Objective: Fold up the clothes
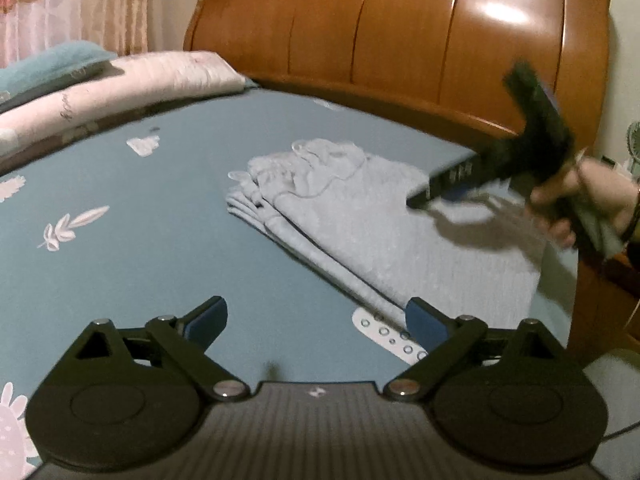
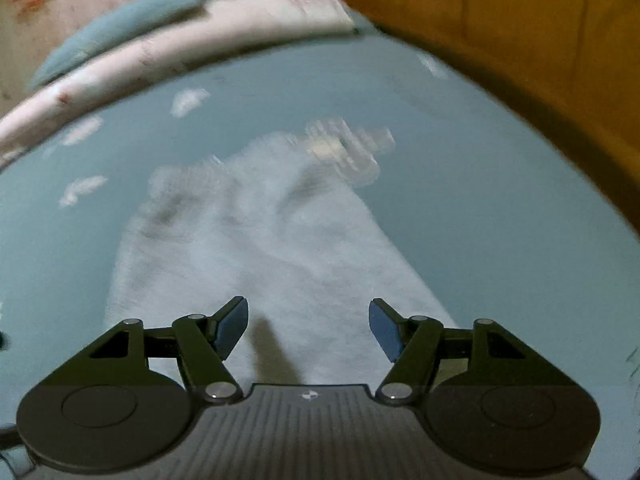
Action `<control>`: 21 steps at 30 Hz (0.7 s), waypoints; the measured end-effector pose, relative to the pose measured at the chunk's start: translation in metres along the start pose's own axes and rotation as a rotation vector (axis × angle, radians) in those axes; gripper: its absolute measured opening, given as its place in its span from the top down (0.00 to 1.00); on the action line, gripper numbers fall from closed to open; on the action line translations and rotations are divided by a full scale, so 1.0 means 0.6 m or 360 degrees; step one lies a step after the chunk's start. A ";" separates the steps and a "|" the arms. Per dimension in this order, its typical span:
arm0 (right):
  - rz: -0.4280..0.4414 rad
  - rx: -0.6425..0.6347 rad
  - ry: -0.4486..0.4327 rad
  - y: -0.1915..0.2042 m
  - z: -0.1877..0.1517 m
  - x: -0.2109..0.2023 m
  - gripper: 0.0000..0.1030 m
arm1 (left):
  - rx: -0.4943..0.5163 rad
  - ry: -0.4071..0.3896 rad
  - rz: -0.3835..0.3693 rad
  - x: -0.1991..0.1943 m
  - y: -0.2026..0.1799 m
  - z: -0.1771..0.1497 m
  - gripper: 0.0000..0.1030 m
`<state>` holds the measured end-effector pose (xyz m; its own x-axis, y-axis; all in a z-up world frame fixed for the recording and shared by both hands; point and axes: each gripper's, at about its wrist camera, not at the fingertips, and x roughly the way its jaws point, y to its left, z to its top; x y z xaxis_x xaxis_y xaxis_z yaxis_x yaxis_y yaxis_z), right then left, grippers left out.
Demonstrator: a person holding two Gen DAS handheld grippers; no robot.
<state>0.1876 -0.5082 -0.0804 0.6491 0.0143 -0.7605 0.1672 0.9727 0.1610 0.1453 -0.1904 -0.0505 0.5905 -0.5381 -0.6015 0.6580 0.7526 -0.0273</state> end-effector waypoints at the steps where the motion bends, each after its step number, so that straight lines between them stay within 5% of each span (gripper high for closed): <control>1: 0.0025 0.0019 0.0005 -0.006 -0.006 0.010 0.31 | 0.0002 -0.0010 0.0012 -0.001 0.000 0.000 0.07; 6: 0.0021 0.0009 -0.0093 0.007 0.001 -0.046 0.30 | 0.0029 -0.0035 0.0034 -0.024 -0.002 0.005 0.07; 16: -0.0001 -0.0229 -0.0312 0.063 -0.033 -0.274 0.08 | 0.0103 -0.0209 0.0146 -0.125 -0.036 0.019 0.02; 21: 0.0108 -0.0242 -0.0304 0.094 -0.113 -0.268 0.04 | 0.0081 -0.0232 0.0146 -0.162 -0.053 0.016 0.01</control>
